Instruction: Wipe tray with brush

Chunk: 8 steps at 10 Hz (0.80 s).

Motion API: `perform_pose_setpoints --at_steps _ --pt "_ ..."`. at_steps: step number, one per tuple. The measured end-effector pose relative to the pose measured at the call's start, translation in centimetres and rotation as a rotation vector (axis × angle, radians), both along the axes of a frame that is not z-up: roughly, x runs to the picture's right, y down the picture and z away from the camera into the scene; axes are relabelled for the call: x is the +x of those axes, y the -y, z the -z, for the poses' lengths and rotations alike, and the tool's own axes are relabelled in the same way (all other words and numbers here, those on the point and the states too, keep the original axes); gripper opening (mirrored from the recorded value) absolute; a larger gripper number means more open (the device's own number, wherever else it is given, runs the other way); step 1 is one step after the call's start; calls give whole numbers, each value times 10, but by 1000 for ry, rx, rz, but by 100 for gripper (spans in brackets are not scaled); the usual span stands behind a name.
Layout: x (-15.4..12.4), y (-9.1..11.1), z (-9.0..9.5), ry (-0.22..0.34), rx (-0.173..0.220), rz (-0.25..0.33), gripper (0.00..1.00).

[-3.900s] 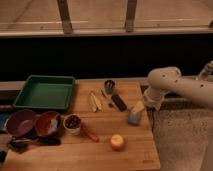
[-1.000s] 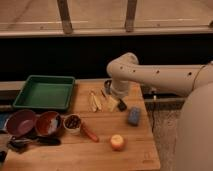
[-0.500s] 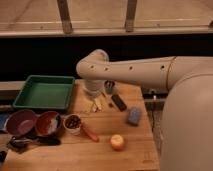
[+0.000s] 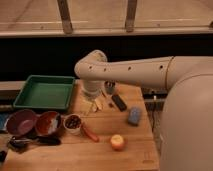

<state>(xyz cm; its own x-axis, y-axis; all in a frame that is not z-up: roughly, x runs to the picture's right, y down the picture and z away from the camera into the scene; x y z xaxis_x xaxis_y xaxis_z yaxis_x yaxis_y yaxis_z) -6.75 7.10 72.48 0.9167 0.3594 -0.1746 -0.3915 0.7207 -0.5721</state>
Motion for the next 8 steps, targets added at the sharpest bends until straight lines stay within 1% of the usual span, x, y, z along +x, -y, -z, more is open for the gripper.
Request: perform_pose_setpoints --at_steps 1,2,3,4,6,7,8 --pt "1 0 -1 2 -1 -4 78" --pt "0 2 1 20 10 -3 78" --pt "-5 6 3 41 18 8 78" --pt "-18 11 5 66 26 27 78" --pt "-50 22 6 128 39 77 78" --pt "-81 29 6 186 42 120 78" --pt "-102 31 7 225 38 153 78"
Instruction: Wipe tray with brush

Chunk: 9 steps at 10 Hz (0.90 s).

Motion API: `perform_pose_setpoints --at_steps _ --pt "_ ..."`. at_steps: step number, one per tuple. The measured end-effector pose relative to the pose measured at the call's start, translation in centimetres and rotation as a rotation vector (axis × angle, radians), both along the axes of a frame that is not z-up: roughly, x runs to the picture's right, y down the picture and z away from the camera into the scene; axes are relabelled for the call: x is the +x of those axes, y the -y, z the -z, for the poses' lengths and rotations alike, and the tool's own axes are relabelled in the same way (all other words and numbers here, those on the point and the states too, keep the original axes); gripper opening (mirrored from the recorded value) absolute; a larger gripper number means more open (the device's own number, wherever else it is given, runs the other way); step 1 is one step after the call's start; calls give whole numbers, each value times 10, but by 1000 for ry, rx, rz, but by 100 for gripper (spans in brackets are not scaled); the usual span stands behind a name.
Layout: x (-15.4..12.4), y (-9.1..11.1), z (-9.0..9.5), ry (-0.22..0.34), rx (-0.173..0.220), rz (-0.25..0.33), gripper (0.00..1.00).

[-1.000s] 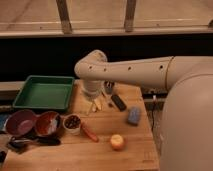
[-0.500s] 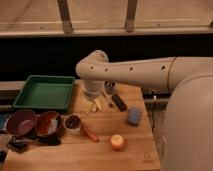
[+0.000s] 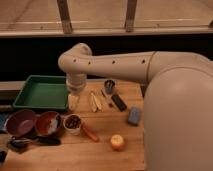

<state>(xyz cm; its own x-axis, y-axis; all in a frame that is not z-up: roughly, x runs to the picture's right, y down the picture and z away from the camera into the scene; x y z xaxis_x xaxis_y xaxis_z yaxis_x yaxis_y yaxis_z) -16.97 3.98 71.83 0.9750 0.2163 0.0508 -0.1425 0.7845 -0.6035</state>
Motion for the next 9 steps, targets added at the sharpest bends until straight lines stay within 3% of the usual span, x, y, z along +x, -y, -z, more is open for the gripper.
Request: perform_pose_setpoints --at_steps 2,3,5,9 --pt "-49 -7 6 96 -22 80 78" --pt "-78 -23 16 162 -52 132 78" --pt "-109 -52 35 247 -104 206 78" --pt "-113 -57 37 258 -112 218 78"
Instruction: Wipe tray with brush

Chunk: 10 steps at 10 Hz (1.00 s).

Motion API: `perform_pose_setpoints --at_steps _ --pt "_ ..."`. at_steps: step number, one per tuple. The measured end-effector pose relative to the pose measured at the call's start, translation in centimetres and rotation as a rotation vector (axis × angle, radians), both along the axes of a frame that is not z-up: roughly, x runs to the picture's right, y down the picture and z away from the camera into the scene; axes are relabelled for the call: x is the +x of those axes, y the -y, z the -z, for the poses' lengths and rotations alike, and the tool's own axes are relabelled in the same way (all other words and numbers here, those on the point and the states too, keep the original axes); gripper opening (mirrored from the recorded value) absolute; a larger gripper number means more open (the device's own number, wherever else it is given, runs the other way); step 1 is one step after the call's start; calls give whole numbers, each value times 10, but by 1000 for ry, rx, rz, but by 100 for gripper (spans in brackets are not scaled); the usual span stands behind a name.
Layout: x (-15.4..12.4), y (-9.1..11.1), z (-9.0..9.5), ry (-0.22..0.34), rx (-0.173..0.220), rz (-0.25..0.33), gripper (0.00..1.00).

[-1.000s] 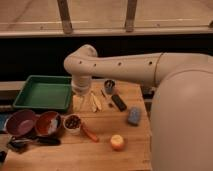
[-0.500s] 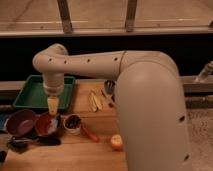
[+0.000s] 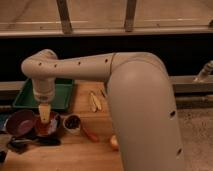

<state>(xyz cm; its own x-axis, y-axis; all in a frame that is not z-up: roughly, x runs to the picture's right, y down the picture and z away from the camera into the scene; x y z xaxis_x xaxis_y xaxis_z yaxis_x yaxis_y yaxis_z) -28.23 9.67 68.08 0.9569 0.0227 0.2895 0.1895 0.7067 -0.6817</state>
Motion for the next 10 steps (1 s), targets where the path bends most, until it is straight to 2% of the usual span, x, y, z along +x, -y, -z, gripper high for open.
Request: perform_pose_setpoints --at_steps 3,5,8,10 --pt "-1 -2 -2 17 -6 0 78" --pt "-12 -24 -1 60 -31 11 78" --pt "-38 -72 24 126 -45 18 78" --pt "-52 -90 31 159 -63 26 78"
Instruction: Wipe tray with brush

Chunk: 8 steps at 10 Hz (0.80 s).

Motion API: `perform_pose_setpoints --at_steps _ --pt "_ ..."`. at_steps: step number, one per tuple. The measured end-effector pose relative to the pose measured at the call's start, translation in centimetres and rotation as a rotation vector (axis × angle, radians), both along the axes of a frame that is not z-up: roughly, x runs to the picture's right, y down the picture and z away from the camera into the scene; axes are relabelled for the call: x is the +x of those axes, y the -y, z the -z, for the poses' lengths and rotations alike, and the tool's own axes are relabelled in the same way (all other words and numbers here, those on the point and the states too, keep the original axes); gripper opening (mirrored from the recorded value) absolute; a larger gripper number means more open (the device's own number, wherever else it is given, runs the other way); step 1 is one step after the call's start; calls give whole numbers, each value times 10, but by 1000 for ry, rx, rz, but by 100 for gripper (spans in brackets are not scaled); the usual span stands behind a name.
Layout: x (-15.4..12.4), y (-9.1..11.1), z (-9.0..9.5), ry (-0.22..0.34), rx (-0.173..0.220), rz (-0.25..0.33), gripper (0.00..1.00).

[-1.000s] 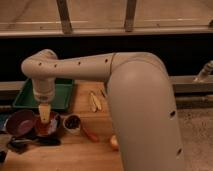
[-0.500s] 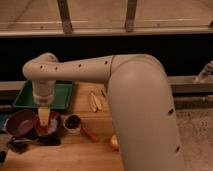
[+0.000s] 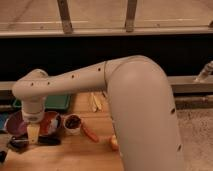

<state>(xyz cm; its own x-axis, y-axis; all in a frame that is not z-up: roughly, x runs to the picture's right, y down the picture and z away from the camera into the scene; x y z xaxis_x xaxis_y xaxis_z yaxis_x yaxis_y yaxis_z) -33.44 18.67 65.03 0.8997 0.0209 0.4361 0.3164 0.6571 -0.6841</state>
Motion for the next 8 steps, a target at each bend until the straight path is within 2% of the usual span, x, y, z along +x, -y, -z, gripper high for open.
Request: perform_pose_setpoints --at_steps 2,6,8 --pt "-17 -12 -4 24 -26 36 78" --pt "-18 -12 -5 25 -28 37 78" --pt "-21 -15 -11 23 -51 42 78"
